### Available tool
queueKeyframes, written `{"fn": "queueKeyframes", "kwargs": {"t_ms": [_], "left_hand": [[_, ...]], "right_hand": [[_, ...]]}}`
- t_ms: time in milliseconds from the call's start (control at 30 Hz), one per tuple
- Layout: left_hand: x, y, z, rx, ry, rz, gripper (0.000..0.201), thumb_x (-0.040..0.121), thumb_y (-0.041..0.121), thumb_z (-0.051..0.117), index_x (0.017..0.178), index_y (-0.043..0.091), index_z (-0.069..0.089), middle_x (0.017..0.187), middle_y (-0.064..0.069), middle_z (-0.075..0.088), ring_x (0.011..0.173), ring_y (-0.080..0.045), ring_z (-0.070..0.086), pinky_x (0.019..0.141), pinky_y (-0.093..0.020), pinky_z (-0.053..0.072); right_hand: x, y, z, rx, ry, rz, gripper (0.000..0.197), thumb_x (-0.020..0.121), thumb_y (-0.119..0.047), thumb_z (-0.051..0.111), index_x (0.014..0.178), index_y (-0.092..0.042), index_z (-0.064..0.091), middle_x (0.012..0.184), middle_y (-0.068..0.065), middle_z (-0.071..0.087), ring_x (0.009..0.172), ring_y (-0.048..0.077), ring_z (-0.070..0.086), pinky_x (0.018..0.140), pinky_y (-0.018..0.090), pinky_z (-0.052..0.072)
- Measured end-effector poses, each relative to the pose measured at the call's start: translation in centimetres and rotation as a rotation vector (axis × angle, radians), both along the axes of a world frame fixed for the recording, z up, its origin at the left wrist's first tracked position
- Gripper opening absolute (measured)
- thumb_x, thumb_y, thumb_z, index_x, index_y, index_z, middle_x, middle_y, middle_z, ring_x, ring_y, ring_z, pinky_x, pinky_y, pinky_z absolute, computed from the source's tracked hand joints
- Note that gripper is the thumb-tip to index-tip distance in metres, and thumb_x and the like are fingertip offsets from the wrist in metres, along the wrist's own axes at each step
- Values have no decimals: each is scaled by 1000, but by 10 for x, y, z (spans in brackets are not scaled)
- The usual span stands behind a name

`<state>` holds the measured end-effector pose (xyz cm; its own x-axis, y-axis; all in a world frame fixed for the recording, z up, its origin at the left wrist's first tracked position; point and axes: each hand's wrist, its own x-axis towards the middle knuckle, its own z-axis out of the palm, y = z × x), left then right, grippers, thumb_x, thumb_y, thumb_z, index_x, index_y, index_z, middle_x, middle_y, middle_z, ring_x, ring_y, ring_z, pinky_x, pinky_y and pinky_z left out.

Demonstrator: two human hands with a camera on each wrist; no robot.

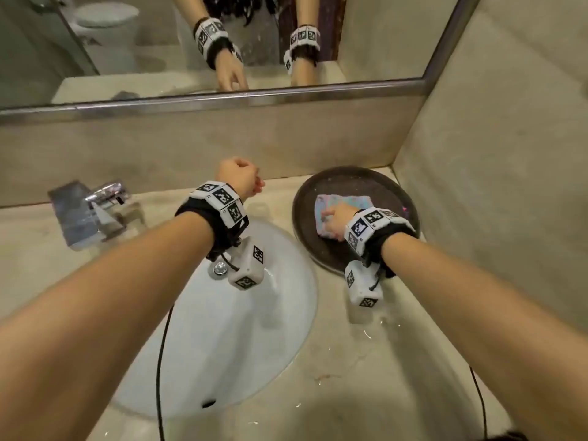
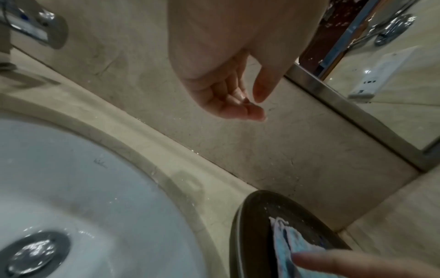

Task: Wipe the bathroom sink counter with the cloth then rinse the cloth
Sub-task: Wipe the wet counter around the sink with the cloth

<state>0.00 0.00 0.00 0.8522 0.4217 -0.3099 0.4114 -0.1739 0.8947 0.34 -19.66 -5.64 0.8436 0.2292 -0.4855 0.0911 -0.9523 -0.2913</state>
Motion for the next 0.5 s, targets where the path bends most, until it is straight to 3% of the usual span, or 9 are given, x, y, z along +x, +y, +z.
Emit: {"fn": "queueKeyframes", "kwargs": {"t_ms": [67,100,167,233,300,333,400,467,500], "left_hand": [[0,0,-3,0,12,3,26,93,7,44,69,18,41,34,2,55,22,-1,45,33,-13,37],[-2,0,-3,-10,32,1,26,93,8,44,70,18,40,32,3,54,22,-1,44,33,-12,37],[-5,-2,-4,-53,27,-11,25,93,8,45,70,18,40,28,7,52,21,-1,44,32,-9,36],[-6,-3,-3,-56,22,-16,25,93,8,45,70,18,41,28,8,52,22,-1,44,32,-9,36],[-7,-4,0,-55,9,-28,24,93,8,45,71,18,42,28,8,52,22,-1,44,33,-9,36],[-8,-4,1,-52,9,-36,24,93,8,45,71,17,42,28,8,52,22,-1,44,33,-9,36],[-10,-5,6,-50,10,-58,24,93,8,45,71,17,41,31,4,54,24,-2,45,34,-10,36],[-14,-6,11,-37,18,-101,23,93,8,46,72,17,43,49,0,59,35,-6,50,39,-15,40],[-15,-5,15,-27,22,-127,22,93,8,48,73,16,44,59,-2,58,44,-9,52,44,-16,41]], "right_hand": [[-1,5,4,-193,-164,49,28,78,-31,39,94,-25,61,99,-1,69,99,30,66,90,40,48],[-1,8,3,-239,-154,87,29,83,-32,37,96,-24,62,108,0,68,105,30,63,95,41,45],[-6,10,1,-259,45,129,32,93,-24,46,121,-17,58,127,6,59,119,30,54,103,35,39],[-5,6,-3,-299,51,151,44,86,-17,62,128,-16,53,121,6,59,113,28,57,99,32,42],[-5,7,-1,-332,39,160,45,83,-17,64,126,-14,53,118,8,62,108,30,60,95,36,45],[-5,12,4,-347,47,158,36,86,-20,62,121,-15,58,115,10,65,105,31,62,88,39,49],[-6,17,22,-400,13,107,13,83,-32,62,89,-22,67,89,3,72,79,28,69,69,37,53],[-4,17,38,-419,1,95,12,82,-33,58,86,-24,64,91,-3,70,83,26,67,80,37,51],[-1,14,46,-340,-31,84,18,85,-28,55,100,-22,64,104,1,67,97,29,64,87,36,49]]}}
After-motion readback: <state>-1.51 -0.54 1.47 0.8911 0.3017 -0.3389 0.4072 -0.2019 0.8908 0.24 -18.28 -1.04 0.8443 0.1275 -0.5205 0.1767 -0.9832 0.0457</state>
